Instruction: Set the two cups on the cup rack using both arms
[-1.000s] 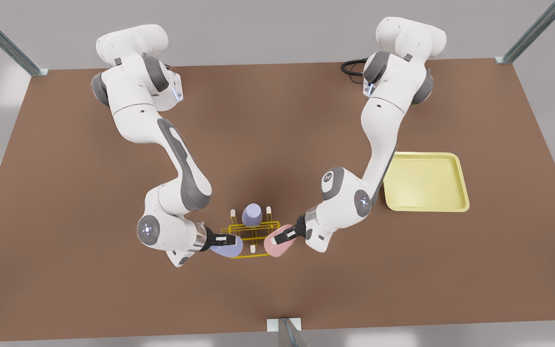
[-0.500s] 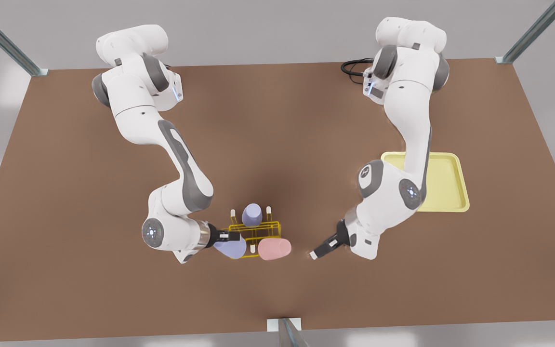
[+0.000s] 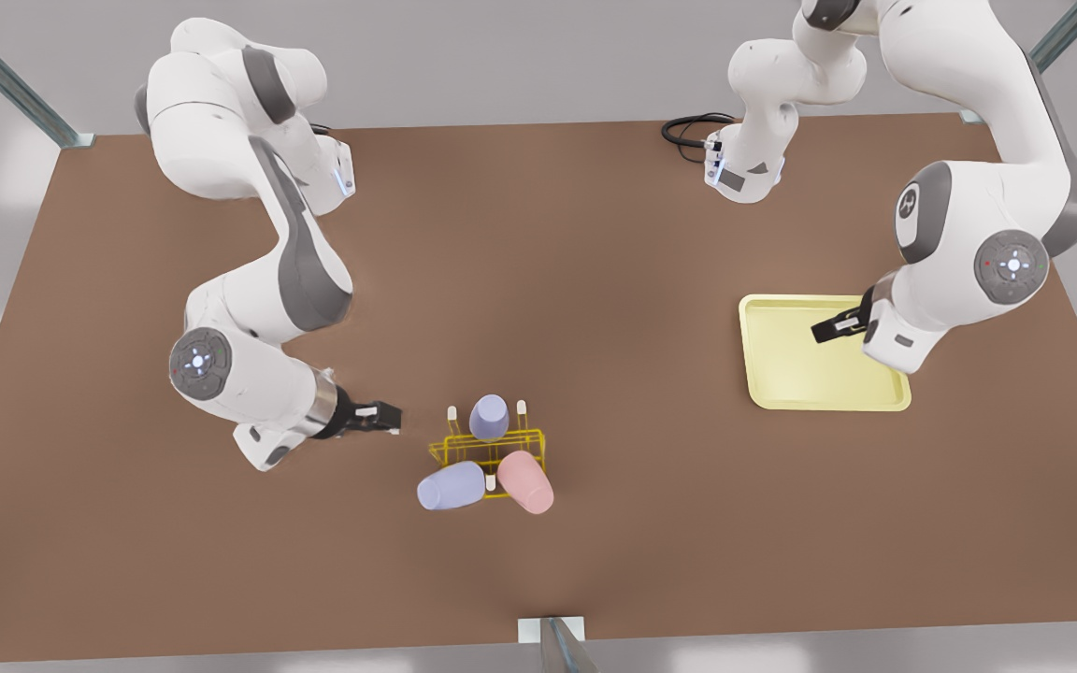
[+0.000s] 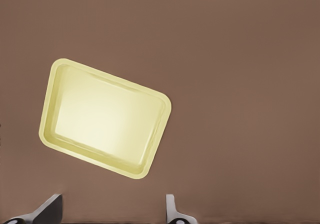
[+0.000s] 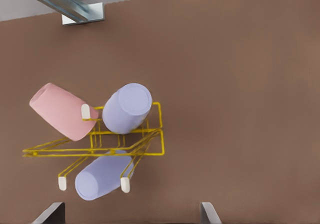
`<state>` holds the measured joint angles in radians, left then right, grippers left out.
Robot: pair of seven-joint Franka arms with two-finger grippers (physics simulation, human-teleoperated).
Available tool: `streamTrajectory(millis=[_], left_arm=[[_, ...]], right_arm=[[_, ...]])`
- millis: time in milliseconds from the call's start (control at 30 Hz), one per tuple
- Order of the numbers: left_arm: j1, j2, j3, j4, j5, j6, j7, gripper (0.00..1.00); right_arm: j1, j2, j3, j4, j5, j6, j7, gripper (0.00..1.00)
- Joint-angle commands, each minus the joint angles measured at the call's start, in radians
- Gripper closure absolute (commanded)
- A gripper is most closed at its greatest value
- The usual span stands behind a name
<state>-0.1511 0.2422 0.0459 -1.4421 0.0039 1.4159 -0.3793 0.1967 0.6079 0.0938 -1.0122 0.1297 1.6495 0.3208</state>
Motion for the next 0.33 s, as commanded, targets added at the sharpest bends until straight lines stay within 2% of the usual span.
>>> streamTrajectory(millis=[0,67,100,200,300], left_arm=[[0.011,-0.001,0.000,0.002,-0.007,-0.089,0.327,0.00],[0.018,-0.001,0.000,0.002,-0.009,-0.104,0.329,0.00],[0.018,-0.001,-0.001,0.002,-0.010,-0.104,0.329,0.00],[0.019,-0.004,-0.001,0.002,-0.035,-0.109,0.327,0.00],[0.019,-0.004,-0.001,0.002,-0.035,-0.118,0.329,0.00]], right_arm=[[-0.062,-0.043,-0.006,0.000,-0.182,-0.195,-0.146,0.00],[-0.149,-0.188,-0.005,-0.106,-0.177,-0.220,-0.221,0.00],[-0.198,-0.237,-0.005,-0.157,-0.177,-0.229,-0.379,0.00],[-0.226,-0.312,-0.005,-0.252,-0.231,-0.229,-0.417,0.00],[-0.229,-0.339,-0.005,-0.275,-0.229,-0.227,-0.421,0.00]])
